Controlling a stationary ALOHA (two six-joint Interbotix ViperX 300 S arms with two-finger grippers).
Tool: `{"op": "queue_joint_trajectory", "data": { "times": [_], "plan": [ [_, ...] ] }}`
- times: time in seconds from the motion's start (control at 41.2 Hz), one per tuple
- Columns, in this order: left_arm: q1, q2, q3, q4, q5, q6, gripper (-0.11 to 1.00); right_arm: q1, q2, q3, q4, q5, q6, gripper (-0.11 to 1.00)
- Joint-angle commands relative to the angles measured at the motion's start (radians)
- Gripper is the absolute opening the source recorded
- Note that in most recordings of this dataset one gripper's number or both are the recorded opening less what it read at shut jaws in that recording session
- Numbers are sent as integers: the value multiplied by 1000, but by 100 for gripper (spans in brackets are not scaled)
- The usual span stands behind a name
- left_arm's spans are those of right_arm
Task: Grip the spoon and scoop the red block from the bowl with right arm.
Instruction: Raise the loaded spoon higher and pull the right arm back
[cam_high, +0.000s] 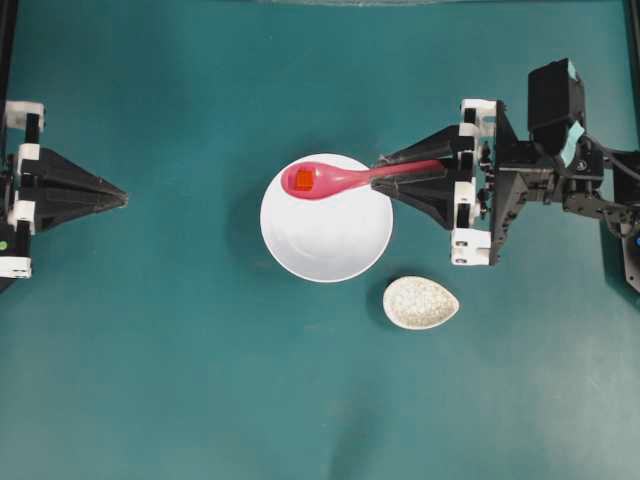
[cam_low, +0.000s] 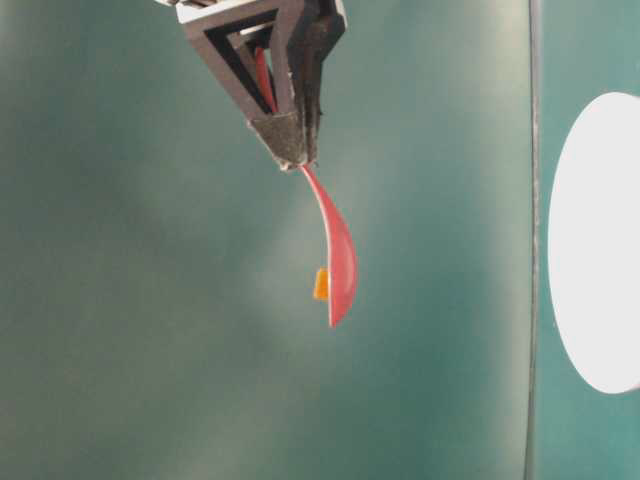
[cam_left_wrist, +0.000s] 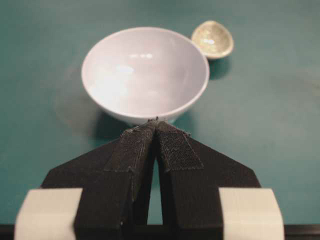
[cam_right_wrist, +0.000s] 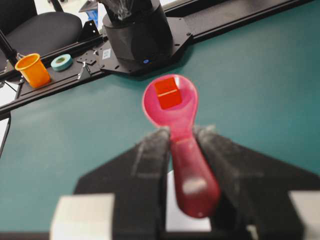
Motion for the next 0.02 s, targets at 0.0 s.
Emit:
{"op": "queue_joint_trajectory", "data": {
  "times": [0.0],
  "plan": [
    [-2, 5, -14, 2, -3, -2, 0, 0, -17, -21, 0, 5, 2, 24]
  ]
}}
